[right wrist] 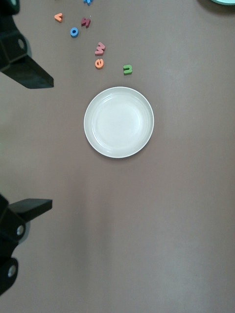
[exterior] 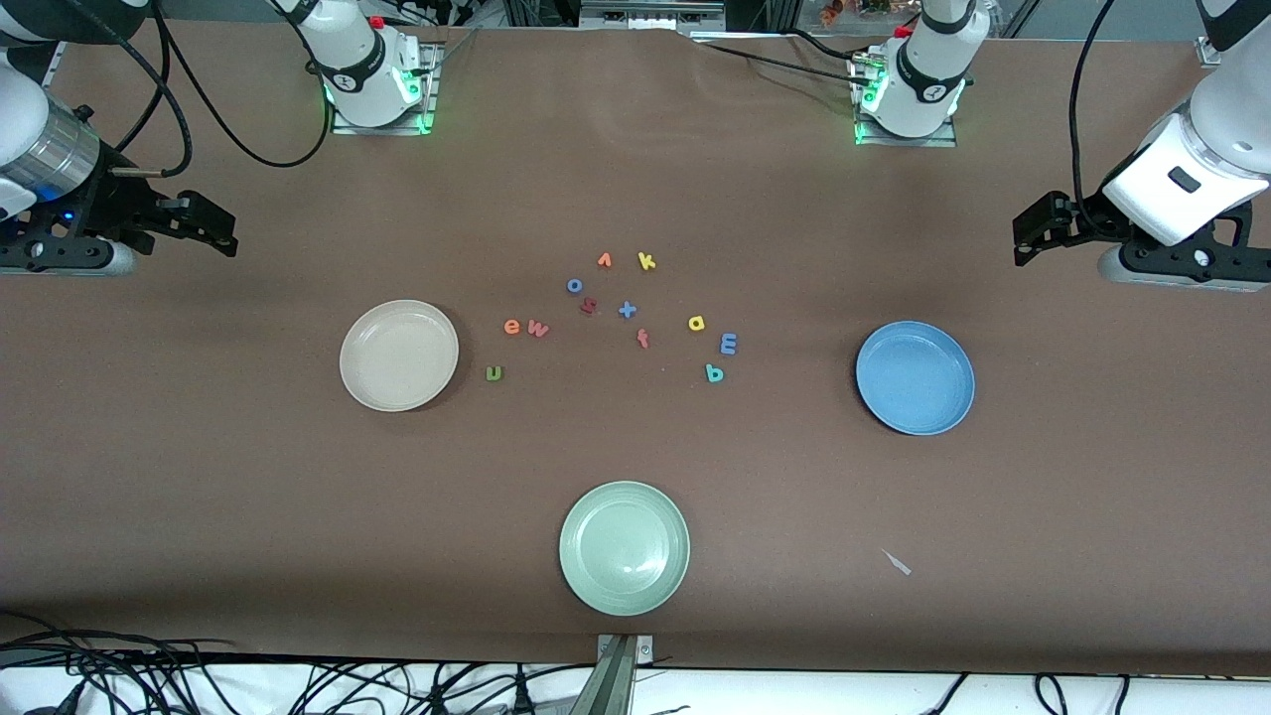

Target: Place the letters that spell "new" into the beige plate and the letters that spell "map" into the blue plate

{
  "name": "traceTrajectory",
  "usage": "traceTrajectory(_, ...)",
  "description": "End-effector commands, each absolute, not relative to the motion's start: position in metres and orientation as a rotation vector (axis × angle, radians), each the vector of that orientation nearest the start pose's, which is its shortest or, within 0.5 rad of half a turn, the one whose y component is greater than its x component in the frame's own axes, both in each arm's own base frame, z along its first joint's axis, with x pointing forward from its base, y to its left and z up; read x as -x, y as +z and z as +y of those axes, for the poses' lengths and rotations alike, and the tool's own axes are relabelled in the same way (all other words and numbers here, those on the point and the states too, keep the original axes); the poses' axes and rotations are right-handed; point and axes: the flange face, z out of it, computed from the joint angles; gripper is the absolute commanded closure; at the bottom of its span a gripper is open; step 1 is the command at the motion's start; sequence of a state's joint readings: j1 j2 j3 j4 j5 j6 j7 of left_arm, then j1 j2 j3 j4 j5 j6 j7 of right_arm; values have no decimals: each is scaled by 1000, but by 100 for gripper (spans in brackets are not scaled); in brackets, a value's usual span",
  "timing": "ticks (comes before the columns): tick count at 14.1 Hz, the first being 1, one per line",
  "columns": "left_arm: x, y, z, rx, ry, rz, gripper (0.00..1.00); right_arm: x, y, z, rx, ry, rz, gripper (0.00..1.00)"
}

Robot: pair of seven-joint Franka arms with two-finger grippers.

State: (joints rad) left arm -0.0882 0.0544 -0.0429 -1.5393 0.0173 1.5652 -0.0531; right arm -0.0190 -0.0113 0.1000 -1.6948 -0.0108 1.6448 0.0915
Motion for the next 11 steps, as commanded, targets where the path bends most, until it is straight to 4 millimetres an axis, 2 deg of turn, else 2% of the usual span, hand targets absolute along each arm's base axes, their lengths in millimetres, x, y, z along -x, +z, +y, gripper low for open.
traceTrajectory(1, -569, 610, -79, 3123, 53, 167, 0, -545, 580, 47, 3142, 25, 11, 0)
traceTrajectory(2, -580, 587, -81, 3123, 116, 168, 0, -545, 580, 53, 3143, 24, -1, 0)
traceTrajectory(4, -585, 573, -80, 3118, 156, 170, 0, -545, 578, 58, 3143, 32, -9, 0)
traceTrajectory(7, -603, 526, -80, 3126, 282, 167, 0, -551, 571, 76, 3137, 13, -22, 0)
traceTrajectory(8, -605, 510, -88, 3120, 330, 185, 0, -554, 565, 87, 3134, 9, -19, 0)
traceTrajectory(11, -612, 480, -116, 3122, 388, 202, 0, -566, 532, 147, 3116, 2, 15, 0)
